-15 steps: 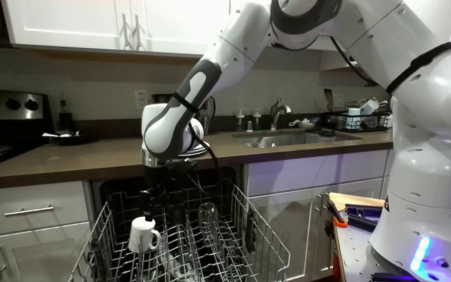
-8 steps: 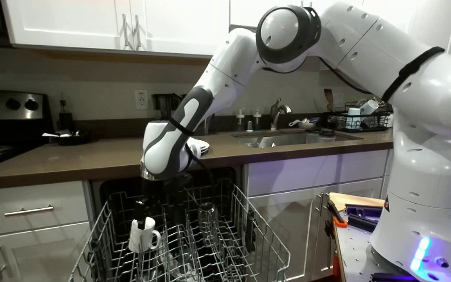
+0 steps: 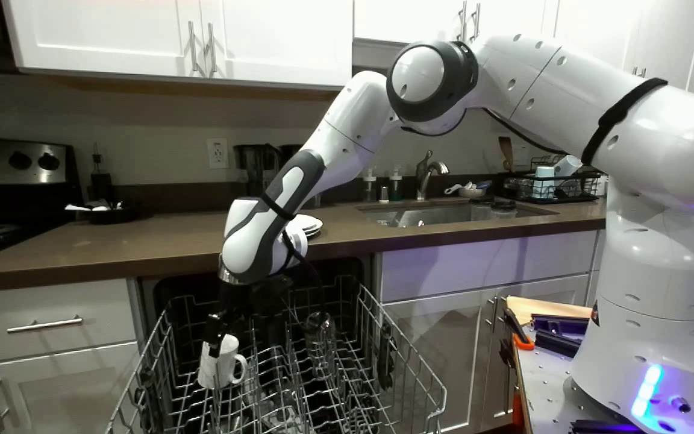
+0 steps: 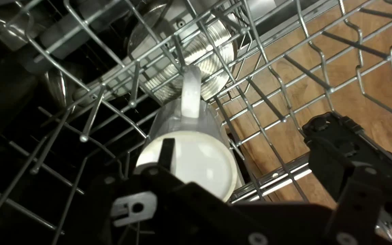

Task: Move the white cup in the dishwasher to the corner closest to you

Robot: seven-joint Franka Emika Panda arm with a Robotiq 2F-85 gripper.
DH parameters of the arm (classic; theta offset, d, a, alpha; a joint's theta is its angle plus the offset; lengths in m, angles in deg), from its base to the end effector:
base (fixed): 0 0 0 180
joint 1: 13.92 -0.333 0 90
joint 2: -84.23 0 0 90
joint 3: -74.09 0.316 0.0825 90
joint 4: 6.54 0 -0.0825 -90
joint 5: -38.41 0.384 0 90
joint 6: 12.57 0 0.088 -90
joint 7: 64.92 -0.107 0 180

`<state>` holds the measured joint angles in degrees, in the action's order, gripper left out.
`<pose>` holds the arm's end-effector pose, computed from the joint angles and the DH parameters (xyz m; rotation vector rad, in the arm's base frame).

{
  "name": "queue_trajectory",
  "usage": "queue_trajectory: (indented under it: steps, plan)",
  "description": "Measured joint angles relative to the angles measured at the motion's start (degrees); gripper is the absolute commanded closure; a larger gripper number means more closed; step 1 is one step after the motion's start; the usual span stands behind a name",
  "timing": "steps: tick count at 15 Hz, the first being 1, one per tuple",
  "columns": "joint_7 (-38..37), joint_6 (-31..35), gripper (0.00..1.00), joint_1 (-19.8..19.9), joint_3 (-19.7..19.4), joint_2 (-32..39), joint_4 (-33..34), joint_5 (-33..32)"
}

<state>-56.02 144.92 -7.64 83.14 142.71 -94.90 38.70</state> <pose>0.7001 0.0170 0.0689 -3.0031 -0.1674 -0.3059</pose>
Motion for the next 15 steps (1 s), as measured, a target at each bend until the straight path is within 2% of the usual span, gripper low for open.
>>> queue_trajectory:
  steps: [1,3,5,7,8,11,12,13,15]
  plan:
    - [0.00,-0.02,0.33,0.14,0.22,0.62,0.58,0.00]
    - [0.00,-0.12,0.39,0.29,0.56,1.74,1.61,0.01]
    - [0.00,-0.25,0.38,0.29,0.65,2.65,2.50,0.01]
    - [0.00,-0.39,0.30,0.29,0.66,3.26,3.13,0.01]
    - [0.00,-0.71,0.20,0.29,0.66,3.32,3.39,0.02]
    - [0.00,-2.85,0.16,0.16,0.44,3.45,4.10,0.01]
    - [-0.01,-3.79,0.16,0.10,0.32,3.45,4.24,0.01]
    - [-0.01,-4.79,0.22,0.06,0.20,3.46,4.39,0.01]
    - [-0.02,-6.85,0.26,0.00,-0.13,3.48,4.66,0.01]
